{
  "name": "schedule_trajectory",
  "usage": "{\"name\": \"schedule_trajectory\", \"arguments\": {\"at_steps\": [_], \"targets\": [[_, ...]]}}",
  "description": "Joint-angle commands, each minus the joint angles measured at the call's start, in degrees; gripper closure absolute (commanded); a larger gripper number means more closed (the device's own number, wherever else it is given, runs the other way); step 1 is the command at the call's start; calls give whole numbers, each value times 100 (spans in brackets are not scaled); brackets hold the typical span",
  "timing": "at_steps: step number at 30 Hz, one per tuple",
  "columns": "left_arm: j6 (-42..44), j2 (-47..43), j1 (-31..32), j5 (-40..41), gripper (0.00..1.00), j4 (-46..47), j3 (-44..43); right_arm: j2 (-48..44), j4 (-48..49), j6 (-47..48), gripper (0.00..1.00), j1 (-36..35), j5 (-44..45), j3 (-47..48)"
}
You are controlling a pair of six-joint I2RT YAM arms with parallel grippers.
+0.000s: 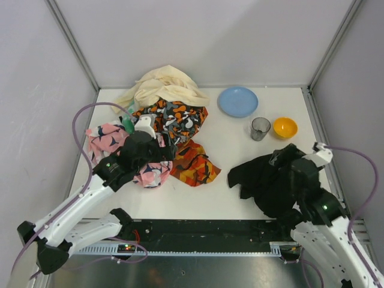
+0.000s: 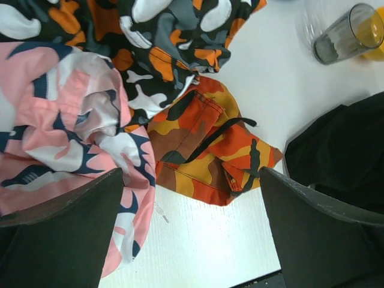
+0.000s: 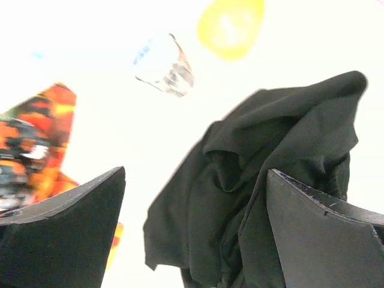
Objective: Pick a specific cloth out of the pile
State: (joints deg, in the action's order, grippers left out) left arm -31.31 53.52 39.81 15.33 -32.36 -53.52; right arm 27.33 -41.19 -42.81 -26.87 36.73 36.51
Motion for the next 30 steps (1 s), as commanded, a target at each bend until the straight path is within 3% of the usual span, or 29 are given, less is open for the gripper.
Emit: {"name": "schedule_trajectory", "arguments": {"at_steps": [1,10,30], "targets": [[-159,-530,24,624,0,147,131,-711,1185,1364,1,37,-264,400],[-155,-1077,24,1196,0,157,182,-727,2461,2117,1,44,-753,665],[-215,-1300,20,1608,0,160,283,-231,2720,2328,1,42,-533,741]]}}
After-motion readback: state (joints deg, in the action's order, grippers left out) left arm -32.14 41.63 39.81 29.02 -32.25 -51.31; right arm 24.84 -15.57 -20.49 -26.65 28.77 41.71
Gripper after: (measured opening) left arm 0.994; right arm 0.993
